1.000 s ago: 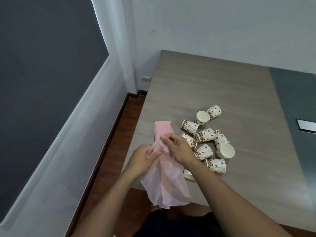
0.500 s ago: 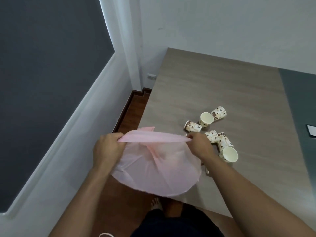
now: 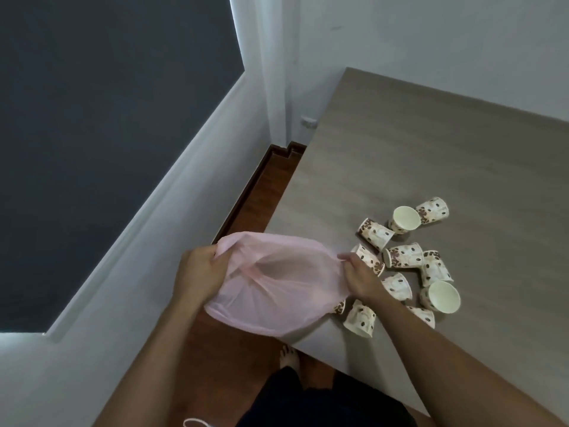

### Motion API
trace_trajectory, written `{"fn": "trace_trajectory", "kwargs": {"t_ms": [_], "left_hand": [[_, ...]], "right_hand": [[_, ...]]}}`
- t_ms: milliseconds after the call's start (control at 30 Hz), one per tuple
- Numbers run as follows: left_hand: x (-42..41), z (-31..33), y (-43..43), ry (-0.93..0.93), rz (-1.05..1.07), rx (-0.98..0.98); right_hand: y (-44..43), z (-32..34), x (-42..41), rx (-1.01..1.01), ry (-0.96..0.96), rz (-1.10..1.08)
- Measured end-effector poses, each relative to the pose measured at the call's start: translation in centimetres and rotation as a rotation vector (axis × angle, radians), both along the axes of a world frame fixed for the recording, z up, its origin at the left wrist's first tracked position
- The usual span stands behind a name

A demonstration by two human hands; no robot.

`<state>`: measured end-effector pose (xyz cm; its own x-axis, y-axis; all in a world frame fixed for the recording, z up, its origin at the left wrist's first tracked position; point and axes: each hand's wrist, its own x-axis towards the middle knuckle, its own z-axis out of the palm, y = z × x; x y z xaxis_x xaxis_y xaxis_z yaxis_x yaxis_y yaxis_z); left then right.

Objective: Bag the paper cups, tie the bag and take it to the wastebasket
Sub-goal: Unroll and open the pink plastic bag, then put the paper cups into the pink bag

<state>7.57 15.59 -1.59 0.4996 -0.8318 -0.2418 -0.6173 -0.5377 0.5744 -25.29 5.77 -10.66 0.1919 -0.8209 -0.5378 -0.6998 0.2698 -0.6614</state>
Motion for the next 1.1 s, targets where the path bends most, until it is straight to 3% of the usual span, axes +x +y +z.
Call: {"fn": "trace_trajectory", "kwargs": {"t_ms": [133,233,333,467,533,767,900,1000,1100], "left_hand": [[-1.5,-0.3,0.0,0.054,0.119,0.020],[-2.2,-0.2,0.0,0.091,0.173,0.032],[-2.4,-0.2,-0.1,0.136,0.197,0.040],[-2.8,0.5,0.0,0.151,0.182,0.034],[-2.9,0.3,-0.2,0.156,0.193,0.007],[-4.6,0.5,-2.0,0.234,0.155,-0.005],[-7.6,2.2,-3.8,0.357,0.079,-0.022],[-9.3,2.9,-5.4,0.452,0.076,-0.027],[-9.8,3.9,-5.7,0.551,0.142,-0.052]], "right_hand": [[2.3,-4.3,-0.8,0.107,0.196,0.366],[3.5,-6.1,-0.6,0.081,0.319,0.555],[4.0,-7.2,-0.2,-0.036,0.426,0.623],[3.7,-6.9,-0.2,-0.115,0.422,0.567],[3.3,-5.6,-0.5,-0.131,0.358,0.444],[0.8,2.4,0.3,-0.210,-0.095,-0.319],[1.5,7.8,1.5,-0.198,-0.491,-0.578],[3.1,9.0,3.1,-0.009,-0.734,-0.539],[5.2,6.6,5.5,0.130,-0.626,-0.389]]}}
